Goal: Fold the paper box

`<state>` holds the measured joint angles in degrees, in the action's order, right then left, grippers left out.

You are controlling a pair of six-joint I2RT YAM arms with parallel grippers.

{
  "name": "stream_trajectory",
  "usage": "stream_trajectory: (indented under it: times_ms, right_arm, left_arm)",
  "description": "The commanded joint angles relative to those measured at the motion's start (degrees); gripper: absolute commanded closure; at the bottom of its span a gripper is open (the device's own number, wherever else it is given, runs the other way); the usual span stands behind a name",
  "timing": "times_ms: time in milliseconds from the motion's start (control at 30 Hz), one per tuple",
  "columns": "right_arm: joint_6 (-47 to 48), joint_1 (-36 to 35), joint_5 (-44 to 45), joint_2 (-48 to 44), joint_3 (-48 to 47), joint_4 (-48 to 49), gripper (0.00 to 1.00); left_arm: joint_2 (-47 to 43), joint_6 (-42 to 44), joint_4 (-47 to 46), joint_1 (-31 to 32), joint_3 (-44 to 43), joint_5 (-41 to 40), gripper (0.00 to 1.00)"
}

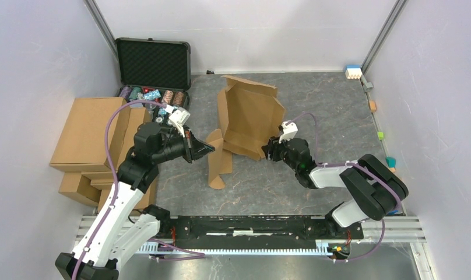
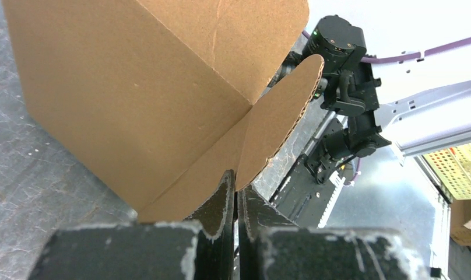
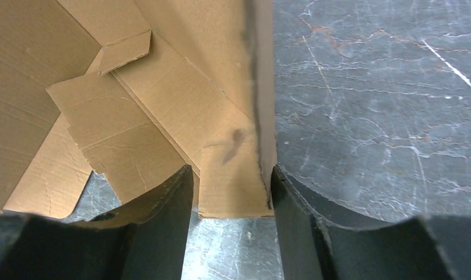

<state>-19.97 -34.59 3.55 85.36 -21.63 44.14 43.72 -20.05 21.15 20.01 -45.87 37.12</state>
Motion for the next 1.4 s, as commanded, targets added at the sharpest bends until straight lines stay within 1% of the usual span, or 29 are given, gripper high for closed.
stream_trajectory:
  times_ms: [0, 33, 167, 267, 367, 467, 533, 600, 633, 700, 733, 800, 867, 900, 967, 1033, 1067, 1100, 1167, 1267, 1300, 1333, 1367]
  right_arm:
    - [-4.4, -1.79, -0.69, 2.87, -3.19, 0.7, 0.49]
    - [-6.12, -2.04, 0.22, 3.51, -3.8, 0.01, 0.54]
    - [-10.93, -3.77, 4.18, 4.51, -5.1, -1.79, 0.53]
    - [-15.04, -5.3, 7.46, 4.01, -5.4, -2.24, 0.6]
    - [-16.3, -6.28, 8.32, 4.69, -7.53, -3.1, 0.66]
    - [-16.14, -7.26, 9.41, 6.16, -10.82, -6.05, 0.77]
    - [-14.92, -7.76, 12.71, 6.17, -12.26, -9.0, 0.85]
    - [-13.29, -7.77, 14.89, 5.47, -12.13, -9.95, 0.94]
    - [-12.38, -7.73, 16.01, 4.86, -12.12, -11.09, 0.97]
    - [-10.88, -7.7, 18.1, 3.45, -11.74, -13.28, 0.99]
    - [-9.97, -7.66, 18.85, 2.72, -11.47, -14.15, 1.0]
    - [-7.42, -7.64, 19.32, 0.78, -9.86, -14.28, 1.0]
    - [-5.0, -7.53, 18.45, -0.89, -8.45, -13.92, 1.0]
    - [-3.59, -7.56, 17.79, -1.5, -8.13, -14.01, 1.0]
    - [-2.16, -7.51, 17.04, -2.68, -7.46, -14.44, 1.0]
    - [-1.23, -7.27, 16.23, -3.98, -6.49, -14.09, 1.0]
    - [-1.04, -7.1, 15.61, -4.31, -6.21, -14.04, 1.0]
    - [-0.8, -6.76, 14.99, -4.68, -6.06, -14.06, 1.0]
    - [-0.66, -6.16, 13.23, -5.06, -6.06, -14.6, 1.0]
    - [-0.37, -5.12, 10.77, -5.85, -6.08, -15.46, 1.0]
    - [-0.34, -4.72, 9.84, -6.04, -6.06, -15.78, 1.0]
    - [-0.39, -4.16, 8.97, -6.22, -6.14, -16.25, 1.0]
    - [-0.37, -3.6, 8.01, -6.45, -6.06, -16.39, 1.0]
  left_arm:
    - [0.12, -4.89, 0.79, 0.09, 2.16, 4.31, 0.96]
    - [0.05, -5.72, 0.05, 0.07, 2.79, 5.04, 0.96]
    - [-0.63, -7.88, -1.78, 0.12, 4.3, 6.14, 0.96]
    - [-0.77, -9.43, -2.92, 0.11, 5.05, 7.13, 0.96]
    - [-0.7, -11.53, -4.87, 0.12, 5.69, 8.34, 0.96]
    - [-0.95, -12.63, -5.62, 0.12, 5.96, 8.48, 0.96]
    - [-1.86, -9.88, -1.35, 0.1, 4.79, 5.24, 0.92]
    - [-3.27, -6.52, 4.08, 0.12, 3.52, -0.17, 0.9]
    - [-4.41, -5.17, 6.84, 0.12, 2.97, -3.44, 0.87]
    - [-6.81, -3.77, 9.32, 0.1, 3.33, -9.33, 0.84]
    - [-8.17, -3.44, 9.81, 0.11, 3.88, -11.59, 0.81]
    - [-10.57, -2.9, 9.22, 0.12, 5.66, -15.21, 0.69]
    - [-13.24, -3.15, 7.31, 0.11, 7.87, -18.09, 0.51]
    - [-14.76, -3.42, 6.2, 0.07, 8.7, -19.81, 0.38]
    - [-16.76, -3.6, 3.45, 0.12, 10.75, -23.78, 0.18]
    - [-16.18, -3.94, 1.08, -0.01, 11.24, -25.54, 0.09]
    - [-15.15, -4.22, 0.76, 0.11, 10.94, -27.55, 0.07]
    - [-14.25, -4.26, 0.69, 0.12, 10.96, -30.4, 0.06]
    - [-13.15, -4.43, -2.31, 0.12, 12.45, -33.03, 0.06]
    - [-13.16, -6.63, -10.8, 0.08, 16.84, -34.82, 0.11]
    - [-13.66, -6.74, -14.82, 0.12, 19.12, -35.05, 0.15]
    - [-14.38, -6.63, -18.71, 0.12, 21.09, -35.71, 0.22]
    - [-15.01, -6.04, -22.67, 0.12, 23.65, -35.73, 0.32]
